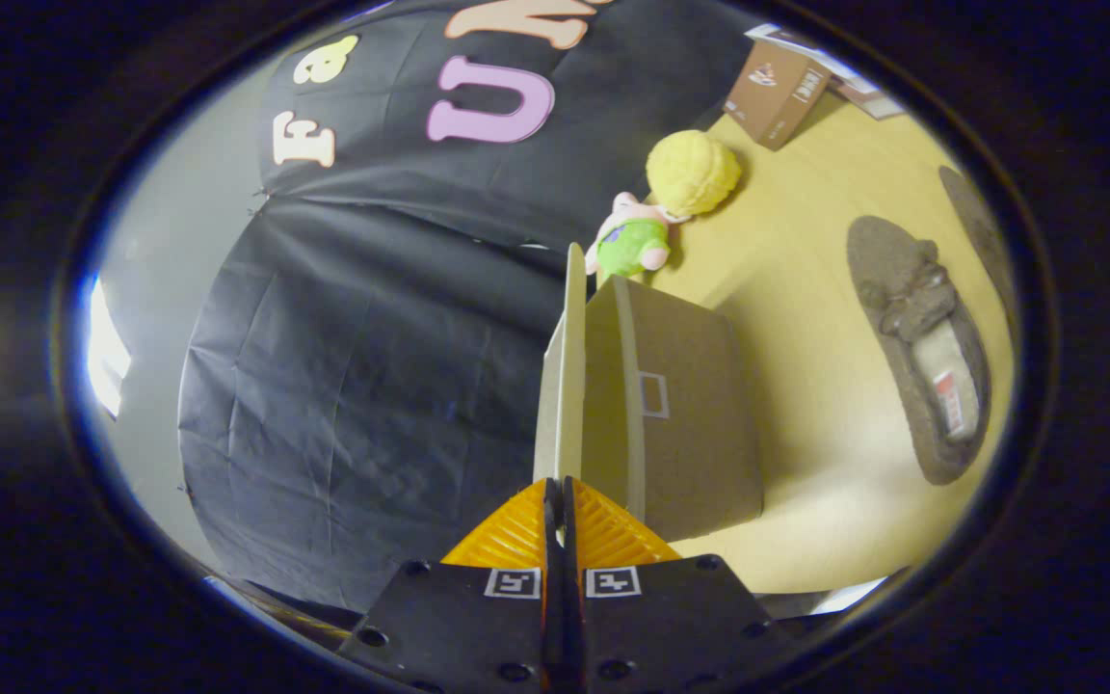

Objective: Open the storage box then place both shoes into the box .Put the left shoe in first, then the right shoe, with the right side of both shoes facing outward in a uniform manner.

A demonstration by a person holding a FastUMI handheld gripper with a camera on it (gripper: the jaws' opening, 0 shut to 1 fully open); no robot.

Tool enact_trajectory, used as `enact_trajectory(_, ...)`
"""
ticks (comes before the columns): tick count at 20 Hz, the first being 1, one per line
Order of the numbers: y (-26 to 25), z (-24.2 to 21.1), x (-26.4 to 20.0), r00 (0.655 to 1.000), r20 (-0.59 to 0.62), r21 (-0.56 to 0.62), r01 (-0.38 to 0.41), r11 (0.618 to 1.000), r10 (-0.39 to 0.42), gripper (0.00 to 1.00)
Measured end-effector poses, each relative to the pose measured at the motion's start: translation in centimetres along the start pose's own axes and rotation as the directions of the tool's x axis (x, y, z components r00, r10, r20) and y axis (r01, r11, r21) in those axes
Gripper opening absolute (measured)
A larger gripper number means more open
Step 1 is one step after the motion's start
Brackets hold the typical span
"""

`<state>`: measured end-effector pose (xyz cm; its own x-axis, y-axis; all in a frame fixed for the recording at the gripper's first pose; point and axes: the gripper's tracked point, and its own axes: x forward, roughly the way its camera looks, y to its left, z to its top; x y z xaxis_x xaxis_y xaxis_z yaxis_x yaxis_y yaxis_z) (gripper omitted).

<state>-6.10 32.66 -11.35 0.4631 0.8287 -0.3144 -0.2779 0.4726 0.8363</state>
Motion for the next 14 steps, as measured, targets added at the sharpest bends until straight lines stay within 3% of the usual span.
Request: enact_trajectory(14,13.4,1.5,6.8,0.966,-0.092,-0.101,-0.252,0.962,0.243,0.04)
